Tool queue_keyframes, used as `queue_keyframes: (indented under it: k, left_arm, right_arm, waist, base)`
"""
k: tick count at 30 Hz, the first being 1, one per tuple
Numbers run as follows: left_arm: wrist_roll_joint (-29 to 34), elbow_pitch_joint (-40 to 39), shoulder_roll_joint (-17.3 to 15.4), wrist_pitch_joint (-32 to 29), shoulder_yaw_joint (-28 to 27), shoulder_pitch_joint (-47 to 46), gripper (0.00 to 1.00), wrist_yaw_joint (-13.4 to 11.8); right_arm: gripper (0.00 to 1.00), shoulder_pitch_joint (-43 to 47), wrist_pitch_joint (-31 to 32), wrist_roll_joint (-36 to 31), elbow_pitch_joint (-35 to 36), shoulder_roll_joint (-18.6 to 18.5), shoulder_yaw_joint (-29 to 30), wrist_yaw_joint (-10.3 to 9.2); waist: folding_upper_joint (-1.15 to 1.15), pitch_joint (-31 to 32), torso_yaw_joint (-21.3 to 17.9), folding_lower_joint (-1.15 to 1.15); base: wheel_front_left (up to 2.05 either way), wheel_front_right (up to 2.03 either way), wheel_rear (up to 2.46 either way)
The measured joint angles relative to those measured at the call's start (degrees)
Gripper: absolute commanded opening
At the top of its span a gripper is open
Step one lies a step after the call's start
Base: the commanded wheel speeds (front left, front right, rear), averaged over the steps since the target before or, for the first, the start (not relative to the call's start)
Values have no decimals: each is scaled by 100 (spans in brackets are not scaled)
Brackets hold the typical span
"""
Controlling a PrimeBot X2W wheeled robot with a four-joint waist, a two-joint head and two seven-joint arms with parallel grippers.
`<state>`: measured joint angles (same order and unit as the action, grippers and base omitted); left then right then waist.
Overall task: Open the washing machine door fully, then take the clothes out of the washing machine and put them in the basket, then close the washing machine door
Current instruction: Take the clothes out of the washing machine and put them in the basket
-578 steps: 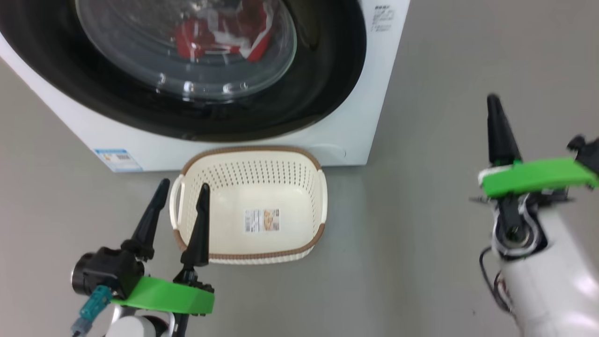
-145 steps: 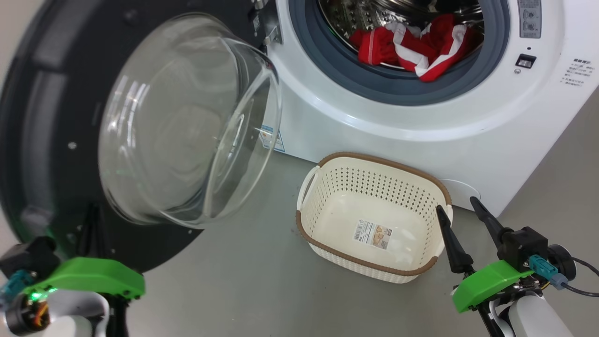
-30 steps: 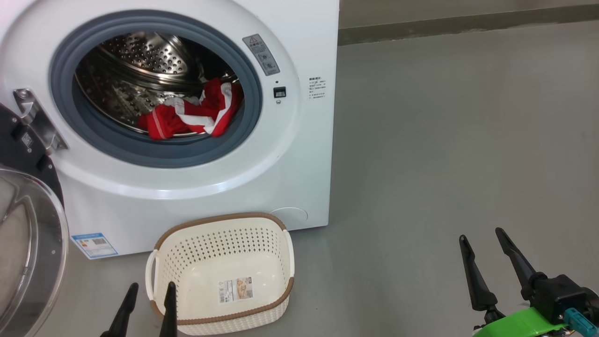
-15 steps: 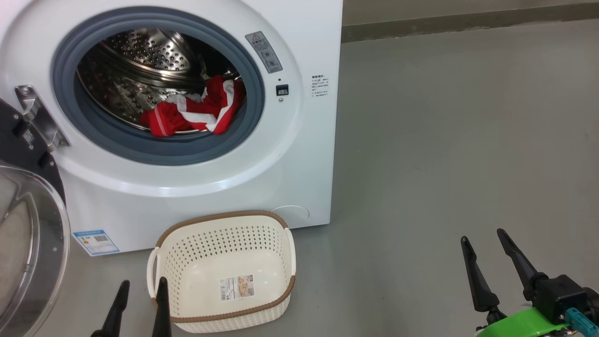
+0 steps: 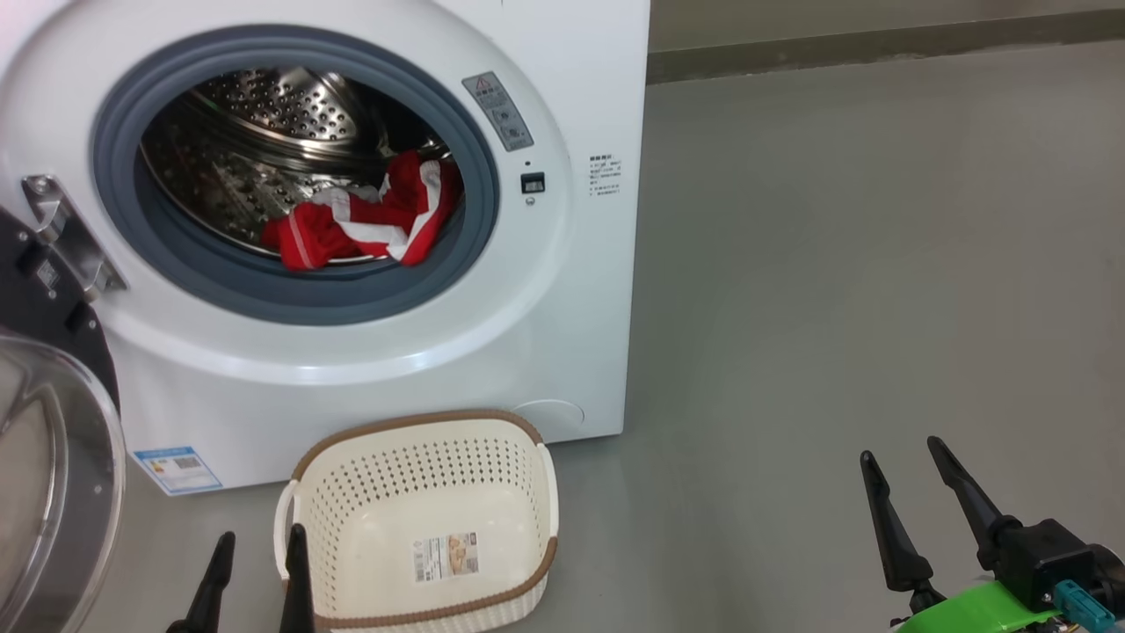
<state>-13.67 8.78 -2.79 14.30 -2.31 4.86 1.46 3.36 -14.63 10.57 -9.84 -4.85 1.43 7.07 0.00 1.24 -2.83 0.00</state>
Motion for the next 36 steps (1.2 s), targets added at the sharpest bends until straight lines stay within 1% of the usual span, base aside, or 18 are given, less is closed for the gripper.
queue_keyframes:
  k: [5,9,15,22,36]
  left_arm:
    - [-3,19,2,0,-60,-17,100,4]
    - [-64,-103,2,0,-110,-25,100,70]
    - [-94,-134,4,0,-113,-40,100,104]
    - [-94,-131,8,0,-109,-38,100,98]
    - [-91,-163,13,0,-83,-37,100,1]
  right_arm:
    - [100,0,0,0,-27,-4,-15,0]
    - [100,-10,0,0,-52,-4,-22,0]
    - [100,-30,0,0,-66,-8,-25,0]
    - [100,-30,0,1,-66,-12,-27,0]
    - [100,-31,0,7,-65,-9,-47,0]
  waist:
    - [0,20,0,0]
    - [0,30,2,1]
    - [0,34,1,0]
    - [0,5,-8,0]
    - [0,-98,-12,0]
  base:
    - [190,-190,0]
    - [181,-180,-2]
    - [112,-112,0]
    - [17,-17,0]
    - [0,0,0]
